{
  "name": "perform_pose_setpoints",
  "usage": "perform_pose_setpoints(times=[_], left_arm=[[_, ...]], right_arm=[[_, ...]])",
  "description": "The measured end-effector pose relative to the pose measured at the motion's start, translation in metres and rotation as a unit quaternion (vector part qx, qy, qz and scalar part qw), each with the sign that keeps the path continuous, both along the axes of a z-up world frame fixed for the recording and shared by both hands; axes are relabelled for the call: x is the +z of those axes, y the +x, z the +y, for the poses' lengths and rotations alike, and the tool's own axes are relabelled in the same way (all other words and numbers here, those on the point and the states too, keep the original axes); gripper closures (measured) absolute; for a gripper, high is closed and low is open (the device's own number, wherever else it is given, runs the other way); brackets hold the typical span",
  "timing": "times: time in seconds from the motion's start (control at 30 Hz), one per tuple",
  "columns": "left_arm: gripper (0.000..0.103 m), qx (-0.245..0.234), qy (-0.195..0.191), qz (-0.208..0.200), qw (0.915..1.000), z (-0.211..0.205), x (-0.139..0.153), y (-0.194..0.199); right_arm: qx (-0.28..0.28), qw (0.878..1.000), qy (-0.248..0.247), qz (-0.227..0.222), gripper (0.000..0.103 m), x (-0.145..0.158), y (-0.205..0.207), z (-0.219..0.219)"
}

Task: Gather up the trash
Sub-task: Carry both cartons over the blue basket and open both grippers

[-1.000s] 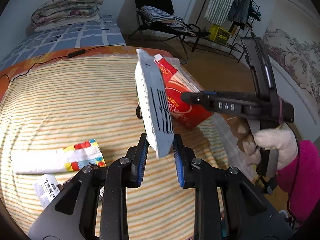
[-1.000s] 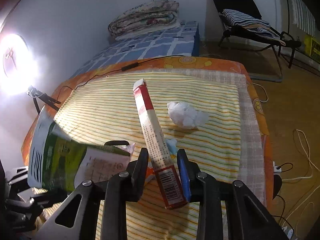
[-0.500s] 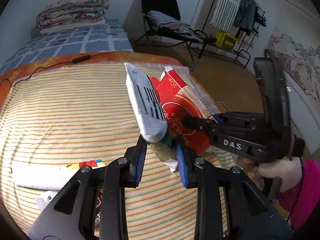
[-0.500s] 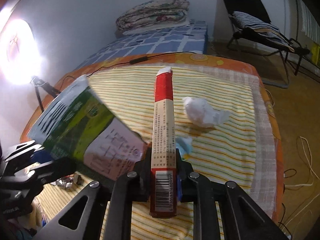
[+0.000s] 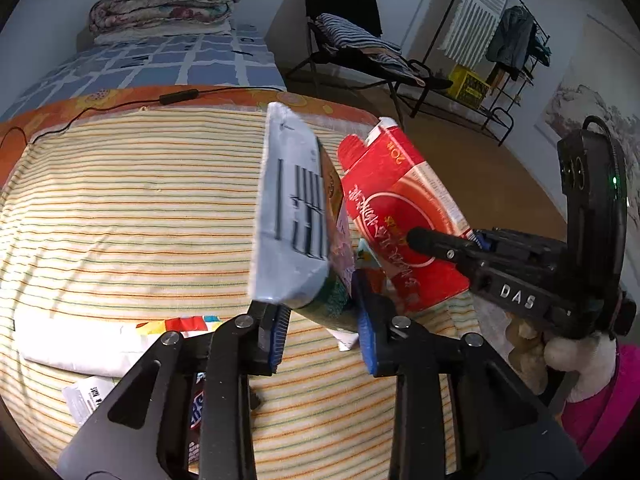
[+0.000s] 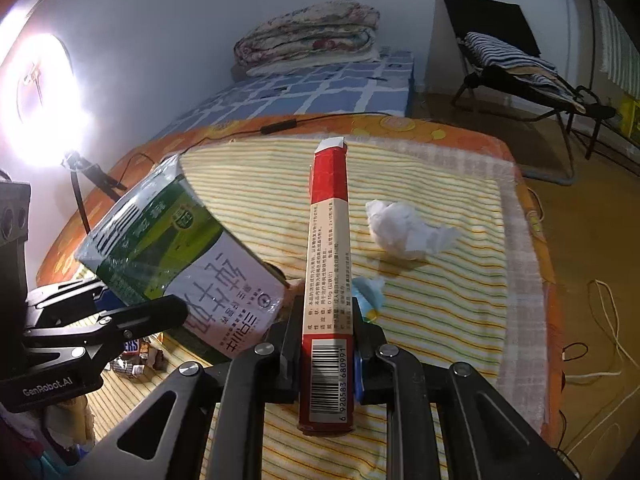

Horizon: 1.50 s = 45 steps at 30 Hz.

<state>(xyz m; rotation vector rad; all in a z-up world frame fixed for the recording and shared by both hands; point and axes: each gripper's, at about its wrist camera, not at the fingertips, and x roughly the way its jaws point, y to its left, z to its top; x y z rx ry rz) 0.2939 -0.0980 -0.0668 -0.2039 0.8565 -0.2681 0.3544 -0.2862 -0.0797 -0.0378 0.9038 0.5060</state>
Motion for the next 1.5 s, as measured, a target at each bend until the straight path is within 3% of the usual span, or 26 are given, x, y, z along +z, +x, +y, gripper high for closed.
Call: perform_pose_setpoints(times=[0.3, 0.8, 1.2, 1.5], left_arm=[[0.078, 0.003, 0.009, -0.022, 0.9997, 0.018, 0.028, -0.040], [0.078, -0.006, 0.016, -0.045, 0.9989, 0.051, 0.071, -0.150], [0.078, 0.003, 0.026, -0.033, 0.9991, 0.079, 0.067, -0.246], [0.078, 0.006, 0.033, 0.004, 0.9994, 0.087, 0.037, -0.296]], right_arm=[[-0.009, 1.000, 0.014, -0.012, 0.086, 0.025, -0.025, -0.009], [0.028, 0.999, 0.038, -0.024, 0.086, 0.065, -0.125, 0.019], [0.086, 0.995, 0.036, -0.028, 0.086, 0.067, -0.228, 0.043], [0.096, 0.994, 0.051, -0.001, 0.086, 0.044, -0.283, 0.045]])
